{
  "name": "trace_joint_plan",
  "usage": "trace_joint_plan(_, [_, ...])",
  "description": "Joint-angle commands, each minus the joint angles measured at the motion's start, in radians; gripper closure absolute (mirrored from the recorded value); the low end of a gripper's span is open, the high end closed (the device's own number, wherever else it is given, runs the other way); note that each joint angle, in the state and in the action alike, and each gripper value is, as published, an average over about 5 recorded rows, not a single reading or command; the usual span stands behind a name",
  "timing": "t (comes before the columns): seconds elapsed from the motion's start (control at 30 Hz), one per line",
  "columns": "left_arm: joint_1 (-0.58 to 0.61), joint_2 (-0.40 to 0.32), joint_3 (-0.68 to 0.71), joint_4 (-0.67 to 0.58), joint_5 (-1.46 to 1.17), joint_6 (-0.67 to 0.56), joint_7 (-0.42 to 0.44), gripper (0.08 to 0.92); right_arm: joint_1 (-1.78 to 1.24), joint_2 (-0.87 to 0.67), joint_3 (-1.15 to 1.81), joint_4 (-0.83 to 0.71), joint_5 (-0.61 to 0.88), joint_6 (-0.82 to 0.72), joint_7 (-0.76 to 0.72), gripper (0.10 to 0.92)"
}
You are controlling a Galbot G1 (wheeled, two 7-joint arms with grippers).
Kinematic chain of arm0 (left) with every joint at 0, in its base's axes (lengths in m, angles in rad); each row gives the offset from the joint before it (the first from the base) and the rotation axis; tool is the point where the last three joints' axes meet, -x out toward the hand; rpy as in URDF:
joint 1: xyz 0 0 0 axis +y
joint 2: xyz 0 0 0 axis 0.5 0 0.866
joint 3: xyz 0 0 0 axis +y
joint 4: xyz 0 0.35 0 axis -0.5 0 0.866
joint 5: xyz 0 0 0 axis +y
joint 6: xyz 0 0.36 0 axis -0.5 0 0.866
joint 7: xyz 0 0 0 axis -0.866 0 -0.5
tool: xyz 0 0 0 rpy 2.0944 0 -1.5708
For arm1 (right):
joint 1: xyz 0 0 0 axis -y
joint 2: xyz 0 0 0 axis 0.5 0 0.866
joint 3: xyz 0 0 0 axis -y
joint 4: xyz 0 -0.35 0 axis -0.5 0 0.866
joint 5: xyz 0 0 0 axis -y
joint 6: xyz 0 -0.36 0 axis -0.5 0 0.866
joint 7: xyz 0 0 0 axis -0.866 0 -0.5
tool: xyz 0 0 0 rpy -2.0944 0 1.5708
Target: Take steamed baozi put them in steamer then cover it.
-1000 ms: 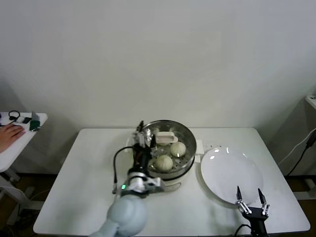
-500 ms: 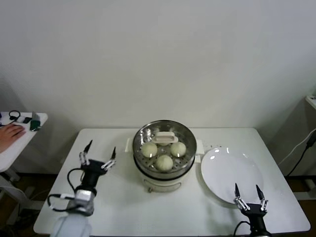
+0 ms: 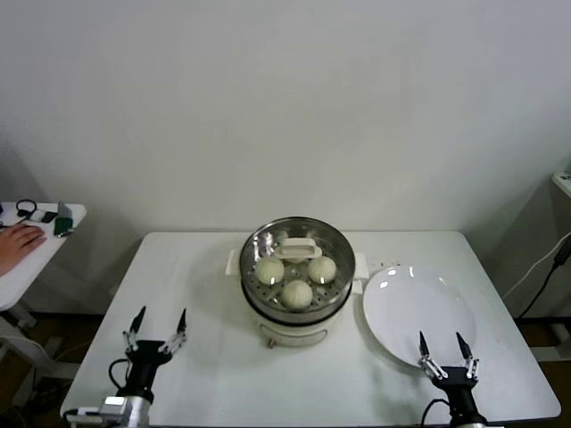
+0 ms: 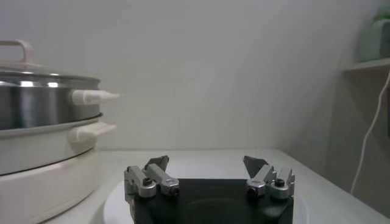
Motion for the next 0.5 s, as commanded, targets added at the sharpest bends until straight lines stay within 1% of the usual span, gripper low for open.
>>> trace_joint_plan(0.03, [0.045,-0.016,-0.020,0.116,-0.083,-0.113,0.021,0.177,0.002,-0.008,-0.003,-0.005,0.012,-0.001,-0.009,0.203])
trace_joint_plan(0.5, [0.052,-0.019,-0.017,0.095,-0.086,-0.114,0.026,0.177,0.001,-0.001,-0.006,-0.005,0.008,0.005,-0.013,0.203])
